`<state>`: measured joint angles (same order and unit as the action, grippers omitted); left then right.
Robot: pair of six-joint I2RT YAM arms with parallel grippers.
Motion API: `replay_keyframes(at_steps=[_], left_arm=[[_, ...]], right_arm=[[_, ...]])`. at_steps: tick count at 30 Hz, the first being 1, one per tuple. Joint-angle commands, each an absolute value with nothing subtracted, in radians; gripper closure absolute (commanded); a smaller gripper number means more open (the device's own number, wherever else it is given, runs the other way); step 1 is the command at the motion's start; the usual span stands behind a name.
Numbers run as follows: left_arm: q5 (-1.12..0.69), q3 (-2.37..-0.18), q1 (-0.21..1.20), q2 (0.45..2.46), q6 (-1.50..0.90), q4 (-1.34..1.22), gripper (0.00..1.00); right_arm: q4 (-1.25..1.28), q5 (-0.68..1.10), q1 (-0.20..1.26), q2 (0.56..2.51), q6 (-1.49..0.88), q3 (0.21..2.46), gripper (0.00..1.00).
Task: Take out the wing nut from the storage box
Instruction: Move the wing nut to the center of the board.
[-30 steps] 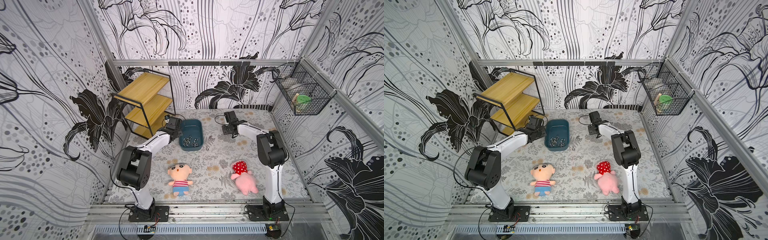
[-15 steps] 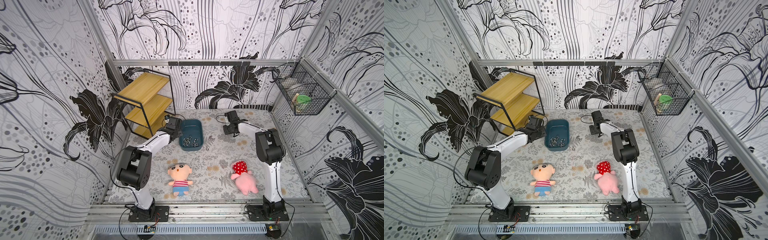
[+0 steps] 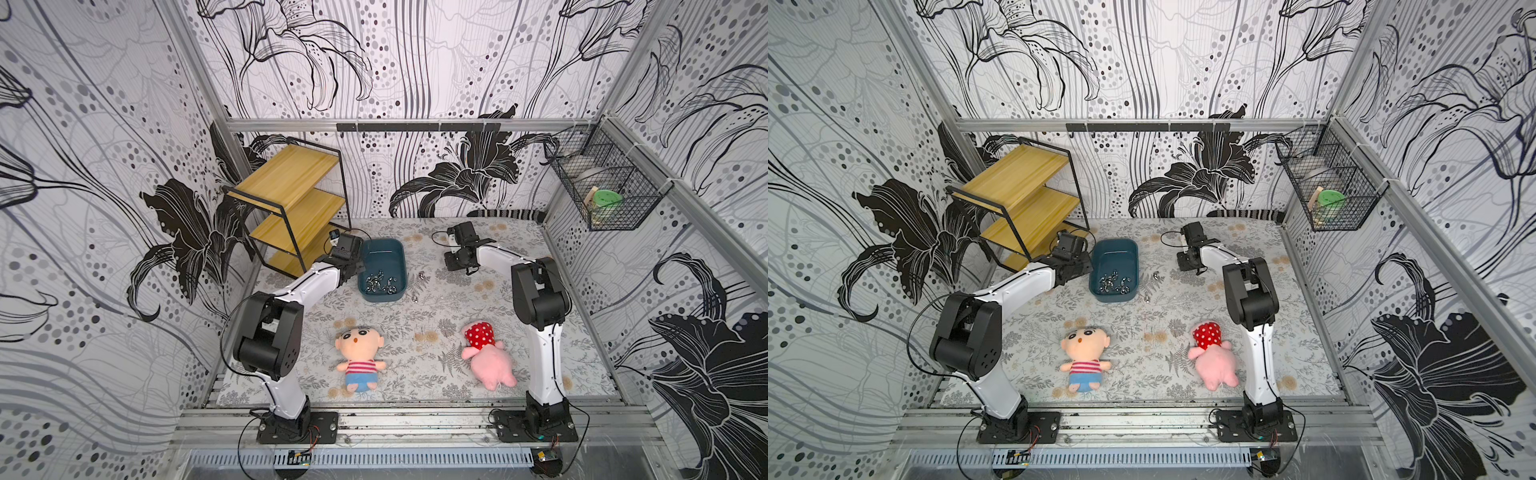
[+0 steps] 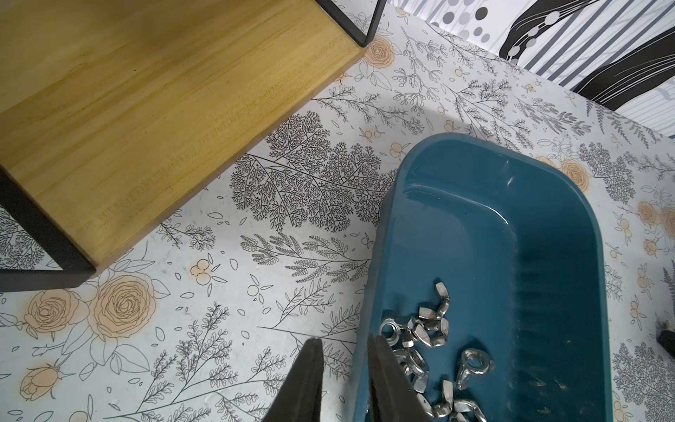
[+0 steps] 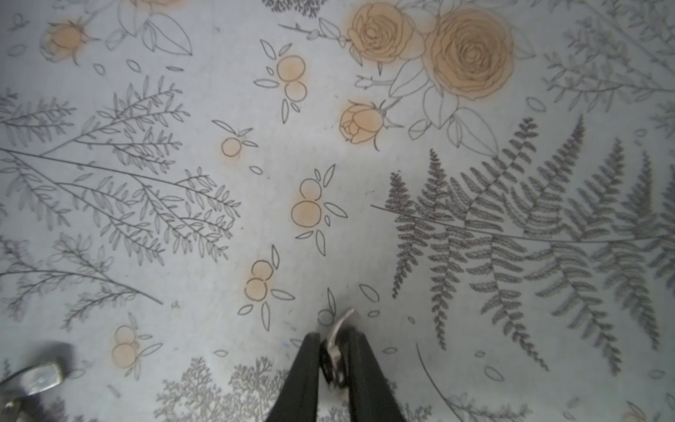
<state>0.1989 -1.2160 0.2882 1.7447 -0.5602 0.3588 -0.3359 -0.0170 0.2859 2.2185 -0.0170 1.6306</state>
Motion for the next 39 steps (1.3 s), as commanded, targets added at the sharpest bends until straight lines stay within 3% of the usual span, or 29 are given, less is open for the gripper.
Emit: replay_keyframes(at_steps=[1,10,19,26,30,39], left_arm=[[0.210,-1.213,0.293,1.729,-0.546,0.344,0.71],[0.207,-1.199,0.293,1.710,-0.546,0.337,0.71],[0.212,-1.181,0.293,1.685,-0.542,0.339,0.71],[0.209,-1.190,0.293,1.687,-0.541,0.340,0.71],[0.210,-1.194,0.293,1.684,-0.541,0.343,0.71],[0.216,-1.206,0.293,1.672,-0.535,0.356,0.71]], right_arm=[[-0.388,0.023,0.309,2.192,-0.046,1.574,0.85],[-0.366,0.034,0.395,2.164,-0.158,1.523,0.91],[-0.360,0.044,0.442,2.166,-0.203,1.522,0.91],[-0.374,0.044,0.443,2.150,-0.202,1.517,0.79],[-0.377,0.028,0.443,2.128,-0.209,1.515,0.66],[-0.420,-0.001,0.493,1.979,-0.172,1.464,0.63]])
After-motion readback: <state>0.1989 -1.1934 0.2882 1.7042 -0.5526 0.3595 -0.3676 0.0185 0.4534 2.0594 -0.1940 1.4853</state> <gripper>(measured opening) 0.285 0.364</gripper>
